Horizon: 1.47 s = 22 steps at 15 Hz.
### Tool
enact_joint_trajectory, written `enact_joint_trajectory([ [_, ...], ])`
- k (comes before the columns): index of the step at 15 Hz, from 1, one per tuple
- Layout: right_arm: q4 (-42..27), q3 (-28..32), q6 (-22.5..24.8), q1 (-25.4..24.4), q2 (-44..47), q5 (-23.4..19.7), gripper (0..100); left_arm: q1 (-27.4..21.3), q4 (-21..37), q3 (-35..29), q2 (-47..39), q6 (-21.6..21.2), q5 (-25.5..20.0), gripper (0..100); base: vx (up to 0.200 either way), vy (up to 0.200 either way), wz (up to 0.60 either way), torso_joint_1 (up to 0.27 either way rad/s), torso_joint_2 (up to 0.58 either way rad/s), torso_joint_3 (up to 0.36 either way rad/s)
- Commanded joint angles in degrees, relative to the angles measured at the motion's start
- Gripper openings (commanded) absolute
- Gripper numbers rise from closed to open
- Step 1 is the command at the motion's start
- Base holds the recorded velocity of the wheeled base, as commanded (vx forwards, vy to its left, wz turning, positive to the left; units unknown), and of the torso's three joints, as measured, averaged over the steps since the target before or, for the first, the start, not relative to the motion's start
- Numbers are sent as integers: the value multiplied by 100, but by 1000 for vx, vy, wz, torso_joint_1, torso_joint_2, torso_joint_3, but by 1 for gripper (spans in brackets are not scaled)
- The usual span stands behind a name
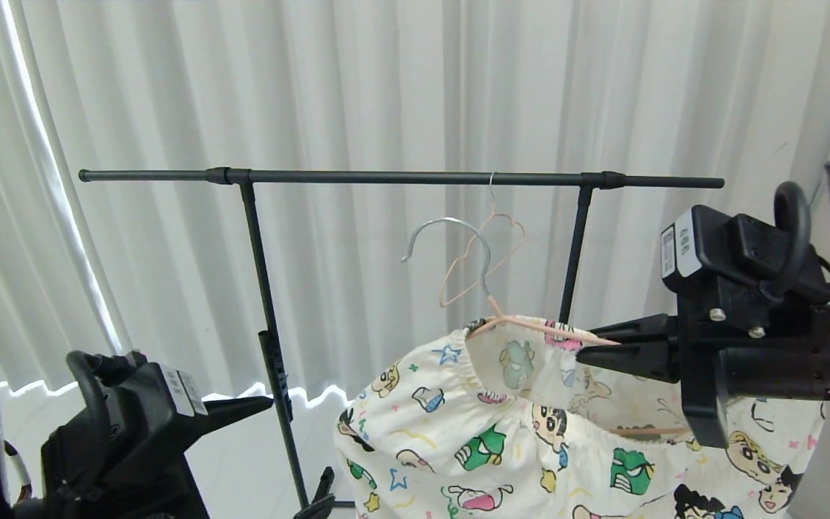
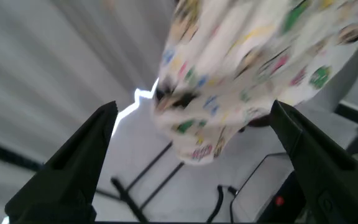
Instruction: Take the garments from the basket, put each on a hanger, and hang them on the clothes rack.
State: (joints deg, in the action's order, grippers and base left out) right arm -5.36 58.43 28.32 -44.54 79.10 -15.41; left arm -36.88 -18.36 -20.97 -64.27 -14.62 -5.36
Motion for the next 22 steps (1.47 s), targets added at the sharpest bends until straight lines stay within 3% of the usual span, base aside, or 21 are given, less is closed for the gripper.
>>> enact_joint_trajectory([
  [1,106,-7,16,51,-159,-15,0,761,-1,594,-51,11,-140,100,0,0,0,0,0,0],
  [4,492,-16,25,51,-176,-59,0,875,-1,717,-279,143,-641,100,0,0,0,0,0,0],
  [6,791,2,69,34,-167,-182,0,937,-10,629,-675,574,-677,100,0,0,0,0,0,0],
  [10,1055,46,200,-81,-185,-270,0,1130,-19,348,-1272,688,-677,100,0,0,0,0,0,0],
  [11,1046,116,200,-98,-194,-270,0,1200,-124,251,-1431,688,-677,0,0,0,0,0,0,0],
  [14,1046,169,192,-133,-194,-270,0,1341,-836,251,-1870,679,-677,0,0,0,0,0,0,0],
  [22,1064,151,121,350,-150,-261,0,2053,-889,427,-1844,679,-668,0,0,0,0,0,0,0],
])
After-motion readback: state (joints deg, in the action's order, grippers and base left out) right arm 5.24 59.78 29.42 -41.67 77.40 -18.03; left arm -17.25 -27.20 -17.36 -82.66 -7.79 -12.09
